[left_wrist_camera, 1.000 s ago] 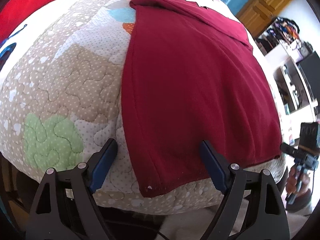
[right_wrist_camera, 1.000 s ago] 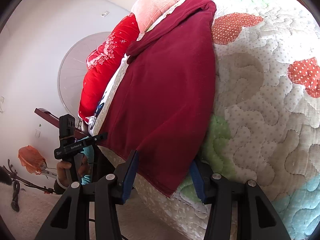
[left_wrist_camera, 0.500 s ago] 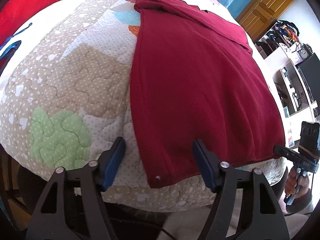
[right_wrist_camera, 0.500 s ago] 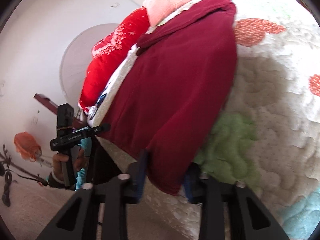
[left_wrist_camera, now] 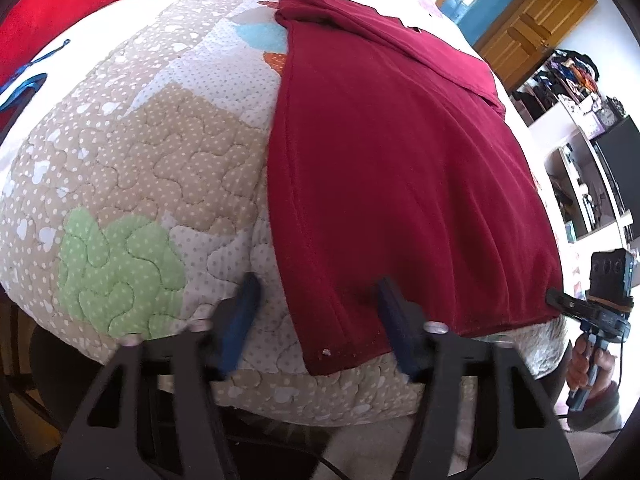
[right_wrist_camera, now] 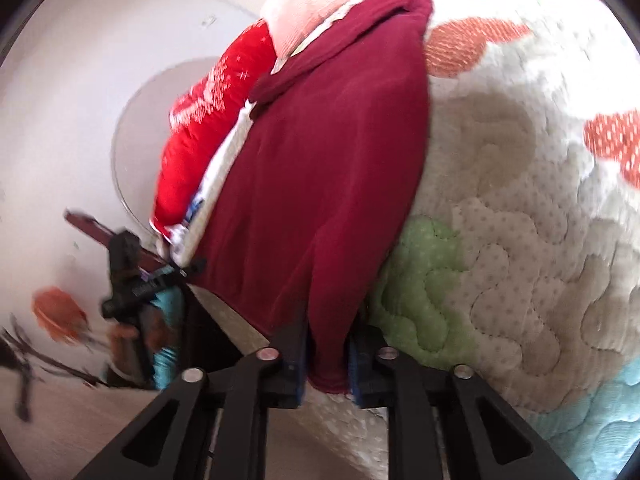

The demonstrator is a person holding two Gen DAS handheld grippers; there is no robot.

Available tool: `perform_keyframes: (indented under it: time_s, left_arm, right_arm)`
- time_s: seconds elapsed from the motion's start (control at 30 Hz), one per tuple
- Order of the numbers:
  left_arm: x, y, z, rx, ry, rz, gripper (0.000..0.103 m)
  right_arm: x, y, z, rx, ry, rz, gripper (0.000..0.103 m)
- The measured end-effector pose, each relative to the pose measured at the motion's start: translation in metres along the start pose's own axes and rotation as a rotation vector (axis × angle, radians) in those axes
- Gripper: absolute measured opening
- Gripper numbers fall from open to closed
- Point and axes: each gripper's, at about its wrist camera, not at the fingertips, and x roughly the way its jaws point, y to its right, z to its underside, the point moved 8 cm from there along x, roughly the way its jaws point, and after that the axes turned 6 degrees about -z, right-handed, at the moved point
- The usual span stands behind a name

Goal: Fold small clothes
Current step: 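Grasp the hem with the left gripper while the right gripper grasps it too, then lift the hem with both grippers and fold it over toward the collar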

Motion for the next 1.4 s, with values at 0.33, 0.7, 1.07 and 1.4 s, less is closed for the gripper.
perform_keyframes:
  time_s: [0.33,0.7,1.07,1.4]
  left_arm:
    - [-0.007,0.014,-0.012,0.009,-0.001,0.086,0.008]
    - [-0.036,0.022,-0.129,-0.027,0.205,0.161,0.008]
    - [0.002,0.033,-0.293,-0.075,0.327,0.118,0.008]
    - [0.079,0.028,-0.374,-0.172,0.242,0.145,0.013]
  right_arm:
    - [0.001,-0.029,-0.016,-0.085,0.035,-0.089,0.013]
    - [-0.023,-0.066,-0.122,-0.169,0.252,-0.197,0.012]
    - [-0.011,-0.047,-0.28,-0.172,0.378,-0.087,0.012]
    - [0.037,0.017,-0.393,-0.066,0.379,0.054,0.013]
